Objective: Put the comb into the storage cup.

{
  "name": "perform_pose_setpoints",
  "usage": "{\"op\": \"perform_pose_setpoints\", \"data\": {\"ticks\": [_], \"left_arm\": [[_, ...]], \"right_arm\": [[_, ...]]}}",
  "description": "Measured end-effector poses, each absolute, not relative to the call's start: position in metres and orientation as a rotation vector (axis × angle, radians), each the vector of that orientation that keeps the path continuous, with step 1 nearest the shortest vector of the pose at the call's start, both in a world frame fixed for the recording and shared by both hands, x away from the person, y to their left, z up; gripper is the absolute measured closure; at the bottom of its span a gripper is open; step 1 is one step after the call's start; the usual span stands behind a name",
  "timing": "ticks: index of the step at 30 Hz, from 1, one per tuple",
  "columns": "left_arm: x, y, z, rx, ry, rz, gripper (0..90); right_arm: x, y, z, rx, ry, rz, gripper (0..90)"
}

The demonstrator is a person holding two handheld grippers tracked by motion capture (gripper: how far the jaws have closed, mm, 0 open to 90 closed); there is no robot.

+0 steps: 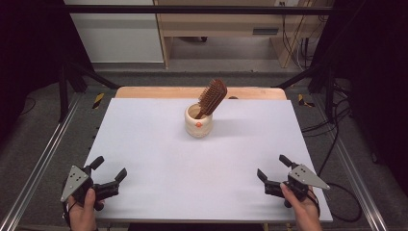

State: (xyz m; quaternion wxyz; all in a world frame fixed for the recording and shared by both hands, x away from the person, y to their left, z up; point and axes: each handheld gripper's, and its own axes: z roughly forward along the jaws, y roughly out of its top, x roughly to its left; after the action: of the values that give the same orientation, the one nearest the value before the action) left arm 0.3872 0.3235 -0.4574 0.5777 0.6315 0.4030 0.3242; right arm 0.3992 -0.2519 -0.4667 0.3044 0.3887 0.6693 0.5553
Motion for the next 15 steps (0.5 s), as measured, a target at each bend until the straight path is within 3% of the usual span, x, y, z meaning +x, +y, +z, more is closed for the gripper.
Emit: {"op": "perform_pose_setpoints", "data": {"ticks": [15], "left_arm": [[0.386,0.311,-0.458,1.526,0.845,0.704,1.7]], "right_arm": [[0.406,-0.235,-0.482,0.985,1.821,1.48,3.5]]}}
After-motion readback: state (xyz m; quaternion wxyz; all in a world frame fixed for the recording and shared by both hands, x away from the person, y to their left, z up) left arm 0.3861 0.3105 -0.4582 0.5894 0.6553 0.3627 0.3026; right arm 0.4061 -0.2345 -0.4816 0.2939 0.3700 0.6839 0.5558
